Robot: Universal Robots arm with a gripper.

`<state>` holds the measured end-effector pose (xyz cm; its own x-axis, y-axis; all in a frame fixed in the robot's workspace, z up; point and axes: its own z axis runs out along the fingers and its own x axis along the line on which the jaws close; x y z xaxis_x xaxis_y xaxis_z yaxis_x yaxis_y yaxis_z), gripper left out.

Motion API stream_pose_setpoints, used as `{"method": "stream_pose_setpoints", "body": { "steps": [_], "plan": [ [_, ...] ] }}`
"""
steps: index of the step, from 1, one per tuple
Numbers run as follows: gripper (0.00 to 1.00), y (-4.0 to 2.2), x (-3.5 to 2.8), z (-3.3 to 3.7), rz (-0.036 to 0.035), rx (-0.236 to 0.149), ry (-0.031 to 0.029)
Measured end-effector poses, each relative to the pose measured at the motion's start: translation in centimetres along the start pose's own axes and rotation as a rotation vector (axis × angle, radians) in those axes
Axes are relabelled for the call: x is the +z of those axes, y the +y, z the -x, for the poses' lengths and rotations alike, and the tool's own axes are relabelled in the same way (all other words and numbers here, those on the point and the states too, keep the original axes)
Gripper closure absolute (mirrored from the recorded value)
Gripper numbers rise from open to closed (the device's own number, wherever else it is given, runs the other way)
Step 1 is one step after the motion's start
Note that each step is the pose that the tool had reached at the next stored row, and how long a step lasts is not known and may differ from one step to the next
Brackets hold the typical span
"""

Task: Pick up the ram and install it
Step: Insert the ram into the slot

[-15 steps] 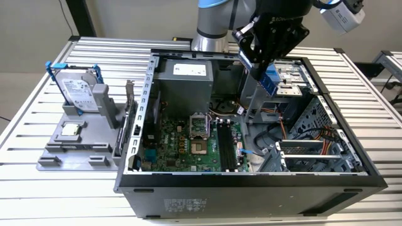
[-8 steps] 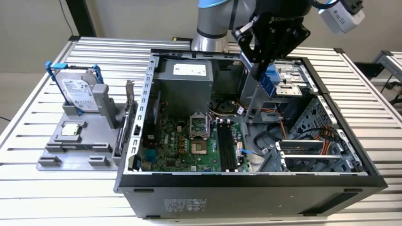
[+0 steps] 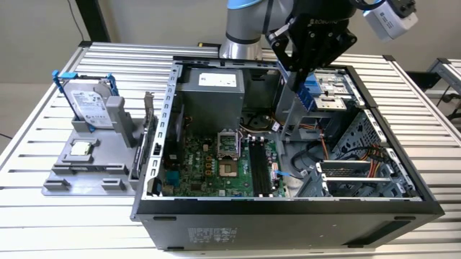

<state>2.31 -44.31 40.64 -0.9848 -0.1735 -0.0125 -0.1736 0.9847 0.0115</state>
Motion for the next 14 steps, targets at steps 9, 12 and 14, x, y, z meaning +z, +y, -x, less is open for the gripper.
{"method": "stream_pose_setpoints", "body": {
  "steps": [9,12,14],
  "plan": [
    [1.0,0.0,0.0,0.0,-0.0006,0.052,-0.0005],
    [1.0,0.0,0.0,0.0,-0.0008,0.071,-0.0008],
    [1.0,0.0,0.0,-0.01,-0.0011,0.088,-0.001]
  ]
}}
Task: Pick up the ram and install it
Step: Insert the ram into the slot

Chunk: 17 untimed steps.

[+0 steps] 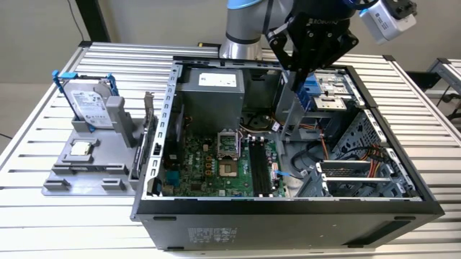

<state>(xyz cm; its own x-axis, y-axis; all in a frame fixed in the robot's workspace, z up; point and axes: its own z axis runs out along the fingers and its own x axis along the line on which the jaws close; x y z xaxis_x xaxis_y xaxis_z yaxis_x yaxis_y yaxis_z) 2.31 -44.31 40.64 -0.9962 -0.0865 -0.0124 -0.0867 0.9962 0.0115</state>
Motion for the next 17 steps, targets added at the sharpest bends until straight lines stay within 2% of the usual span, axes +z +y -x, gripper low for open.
{"method": "stream_pose_setpoints", "body": {
  "steps": [7,13,17],
  "plan": [
    [1.0,0.0,0.04,-0.02,-0.0009,0.075,-0.0008],
    [1.0,0.01,0.09,-0.03,-0.0008,0.078,-0.0009],
    [1.0,-0.14,0.52,-0.05,-0.0008,0.083,0.0023]
  ]
}}
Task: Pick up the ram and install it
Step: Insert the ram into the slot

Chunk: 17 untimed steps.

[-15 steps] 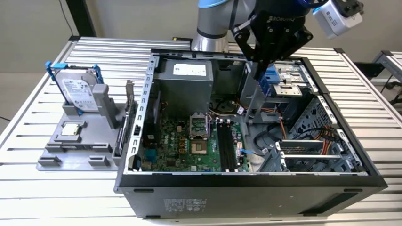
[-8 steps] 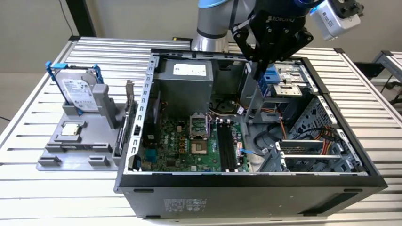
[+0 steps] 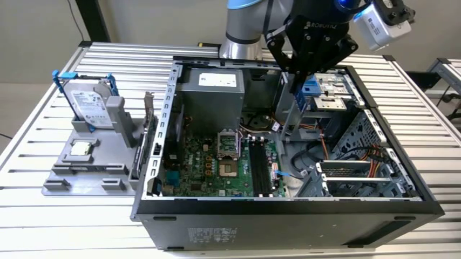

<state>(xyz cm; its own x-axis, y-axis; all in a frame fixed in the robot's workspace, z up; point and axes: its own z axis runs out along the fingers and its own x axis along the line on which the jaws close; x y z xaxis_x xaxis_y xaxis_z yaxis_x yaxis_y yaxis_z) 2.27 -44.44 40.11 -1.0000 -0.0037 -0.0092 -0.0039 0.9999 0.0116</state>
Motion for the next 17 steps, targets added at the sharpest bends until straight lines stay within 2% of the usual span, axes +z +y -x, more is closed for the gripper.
{"method": "stream_pose_setpoints", "body": {
  "steps": [6,17],
  "plan": [
    [1.0,-0.16,0.79,-0.01,-0.0001,0.009,0.0052],
    [1.0,-0.19,2.14,-0.02,-0.0001,0.01,0.0053]
  ]
}}
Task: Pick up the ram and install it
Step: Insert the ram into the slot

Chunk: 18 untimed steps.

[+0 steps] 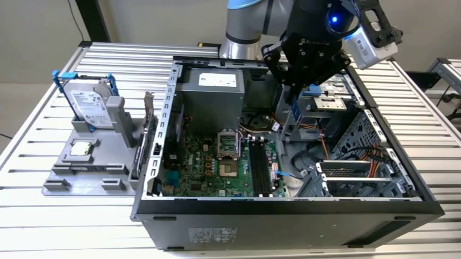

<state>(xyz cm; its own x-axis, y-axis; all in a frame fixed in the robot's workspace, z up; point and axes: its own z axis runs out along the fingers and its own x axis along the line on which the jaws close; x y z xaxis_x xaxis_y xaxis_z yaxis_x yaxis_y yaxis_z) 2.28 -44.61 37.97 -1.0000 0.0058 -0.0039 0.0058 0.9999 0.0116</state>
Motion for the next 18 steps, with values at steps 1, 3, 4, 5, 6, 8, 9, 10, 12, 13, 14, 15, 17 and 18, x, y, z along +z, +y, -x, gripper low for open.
{"method": "stream_pose_setpoints", "body": {
  "steps": [1,3,4,5,6,8,9,10,12,13,14,15,17,18],
  "plan": [
    [1.0,0.0,0.11,0.0,0.0,0.0,0.0],
    [1.0,-0.01,0.33,0.0,0.0,0.0,0.0],
    [1.0,-0.01,0.43,0.0,-0.0001,0.0,0.0],
    [1.0,-0.02,0.53,0.0,0.0,0.0,0.0],
    [1.0,-0.02,0.61,0.0,0.0,0.0,0.0],
    [1.0,-0.02,0.81,0.0,0.0,0.0,0.0],
    [1.0,-0.03,0.93,0.0,0.0,0.0,0.0],
    [1.0,-0.03,1.06,0.0,-0.0001,0.0,0.0],
    [1.0,-0.08,1.31,0.0,-0.0001,0.002,0.0],
    [1.0,-0.11,1.44,0.0,0.0,0.004,0.0],
    [1.0,-0.13,1.56,-0.01,0.0001,0.007,-0.0001],
    [1.0,-0.16,1.67,0.0,0.0,0.01,-0.0001],
    [1.0,-0.24,1.87,0.0,-0.0001,0.019,-0.0002],
    [1.0,-0.28,1.98,0.0,-0.0001,0.025,-0.0003]
  ]
}}
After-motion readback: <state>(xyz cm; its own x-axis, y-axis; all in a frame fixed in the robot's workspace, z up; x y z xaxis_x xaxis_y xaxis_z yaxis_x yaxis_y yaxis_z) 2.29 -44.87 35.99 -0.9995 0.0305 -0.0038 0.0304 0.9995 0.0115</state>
